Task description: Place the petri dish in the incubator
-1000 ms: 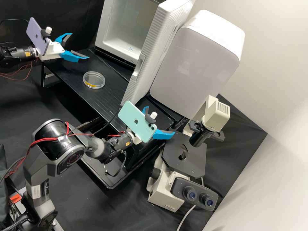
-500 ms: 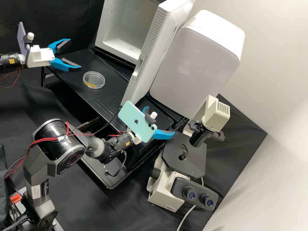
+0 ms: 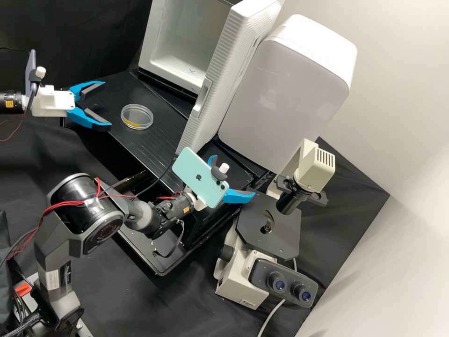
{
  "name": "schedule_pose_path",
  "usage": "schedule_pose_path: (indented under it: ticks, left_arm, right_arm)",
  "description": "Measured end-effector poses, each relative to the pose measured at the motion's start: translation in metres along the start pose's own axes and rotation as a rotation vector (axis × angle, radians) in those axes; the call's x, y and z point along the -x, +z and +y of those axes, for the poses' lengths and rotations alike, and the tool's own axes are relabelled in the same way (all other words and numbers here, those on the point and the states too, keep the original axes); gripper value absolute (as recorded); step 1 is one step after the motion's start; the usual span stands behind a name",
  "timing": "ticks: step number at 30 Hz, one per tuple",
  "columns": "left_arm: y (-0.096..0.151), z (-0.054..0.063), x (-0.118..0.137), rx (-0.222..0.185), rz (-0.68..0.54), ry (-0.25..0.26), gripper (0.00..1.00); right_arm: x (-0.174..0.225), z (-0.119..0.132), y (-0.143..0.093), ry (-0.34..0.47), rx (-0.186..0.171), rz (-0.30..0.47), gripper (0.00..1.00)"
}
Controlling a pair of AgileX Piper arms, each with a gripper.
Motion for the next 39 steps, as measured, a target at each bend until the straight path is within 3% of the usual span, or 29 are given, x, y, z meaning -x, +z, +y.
schedule_pose_path:
  ticks: [17, 24, 31, 39]
  left_arm:
    - [-0.01, -0.016, -0.008, 0.052, 0.066, -0.073, 1.0]
    - [-0.012, -0.015, -0.015, 0.052, 0.068, -0.074, 1.0]
    - [-0.019, -0.014, -0.022, 0.111, 0.075, -0.074, 1.0]
    - [-0.025, -0.015, -0.027, 0.108, 0.095, -0.087, 1.0]
  right_arm:
    - [0.0, 0.0, 0.0, 0.0, 0.0, 0.0, 1.0]
    - [0.0, 0.0, 0.0, 0.0, 0.0, 0.0, 1.0]
    - [0.0, 0.0, 0.0, 0.0, 0.0, 0.0, 1.0]
    - [0.0, 0.0, 0.0, 0.0, 0.0, 0.0, 1.0]
